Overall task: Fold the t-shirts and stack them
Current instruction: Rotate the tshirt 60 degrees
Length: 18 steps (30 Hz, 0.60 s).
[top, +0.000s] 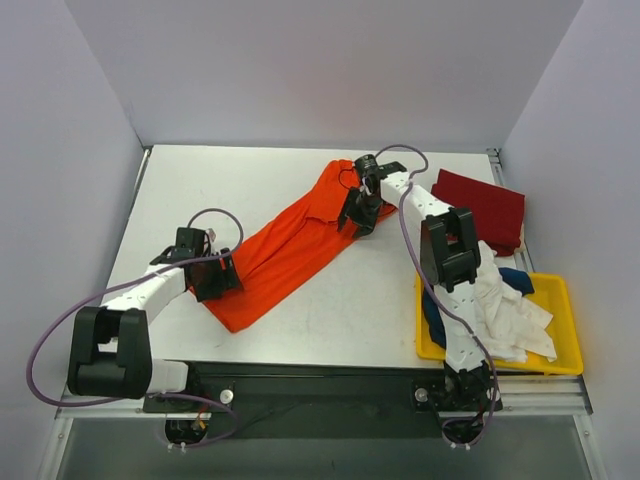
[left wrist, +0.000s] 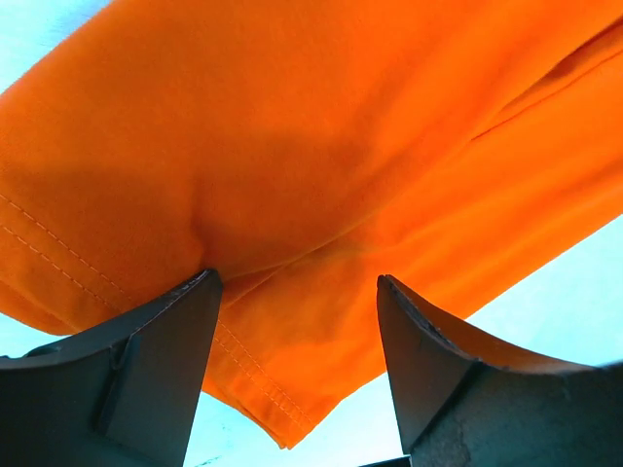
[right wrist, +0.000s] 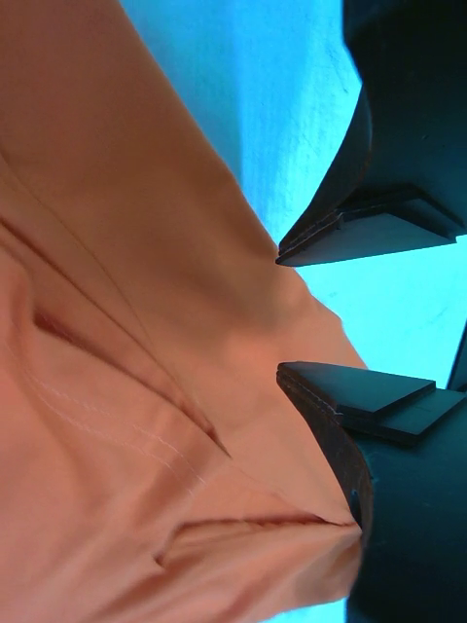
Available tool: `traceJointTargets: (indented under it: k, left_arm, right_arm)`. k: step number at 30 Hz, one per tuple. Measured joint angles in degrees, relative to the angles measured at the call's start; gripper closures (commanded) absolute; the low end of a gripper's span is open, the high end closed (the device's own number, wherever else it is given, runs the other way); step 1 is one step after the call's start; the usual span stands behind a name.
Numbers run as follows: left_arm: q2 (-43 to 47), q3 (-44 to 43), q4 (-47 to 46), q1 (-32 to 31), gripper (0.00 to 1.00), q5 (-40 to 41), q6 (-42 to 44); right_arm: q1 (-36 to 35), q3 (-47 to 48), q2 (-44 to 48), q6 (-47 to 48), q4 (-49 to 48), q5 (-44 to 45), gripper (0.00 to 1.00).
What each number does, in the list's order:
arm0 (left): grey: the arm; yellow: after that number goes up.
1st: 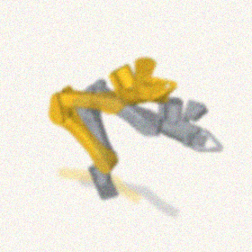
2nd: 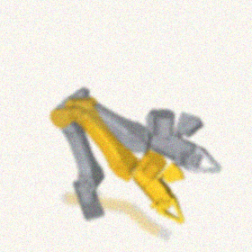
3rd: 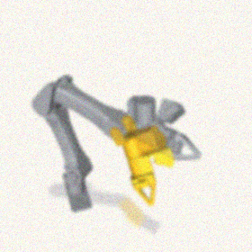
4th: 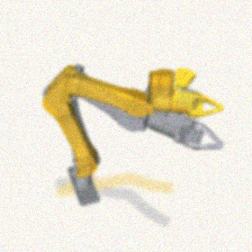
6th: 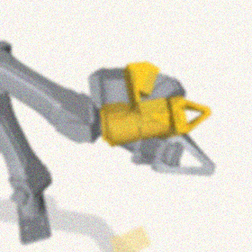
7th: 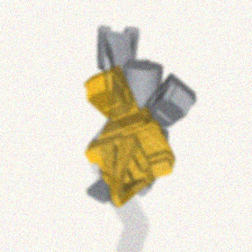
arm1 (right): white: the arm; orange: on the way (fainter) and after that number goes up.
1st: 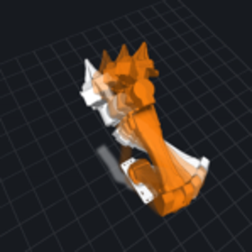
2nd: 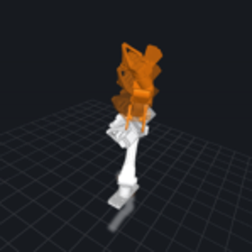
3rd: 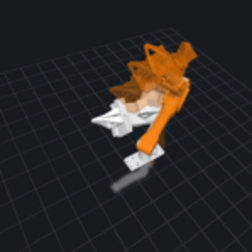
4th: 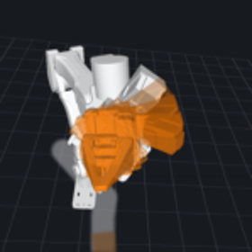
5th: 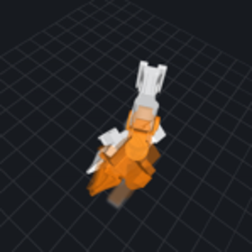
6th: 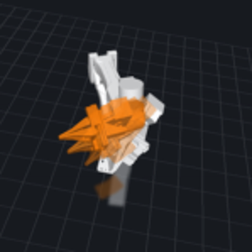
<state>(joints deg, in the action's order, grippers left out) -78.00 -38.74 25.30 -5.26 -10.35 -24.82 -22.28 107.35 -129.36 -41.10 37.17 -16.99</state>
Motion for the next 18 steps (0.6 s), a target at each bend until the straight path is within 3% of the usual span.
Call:
traceJointTargets:
  k: [7,18]
  left_arm:
    - [3.3,3.5,-2.7,-4.0,0.24,-2.3,-2.7]
    - [3.5,6.6,-8.3,-20.6,0.23,-10.4,-13.6]
  right_arm:
    - [2.0,0.4,-3.3,-1.5,0.1,2.0,0.56]
    - [5.6,8.5,-8.0,-0.9,0.5,2.2,0.55]
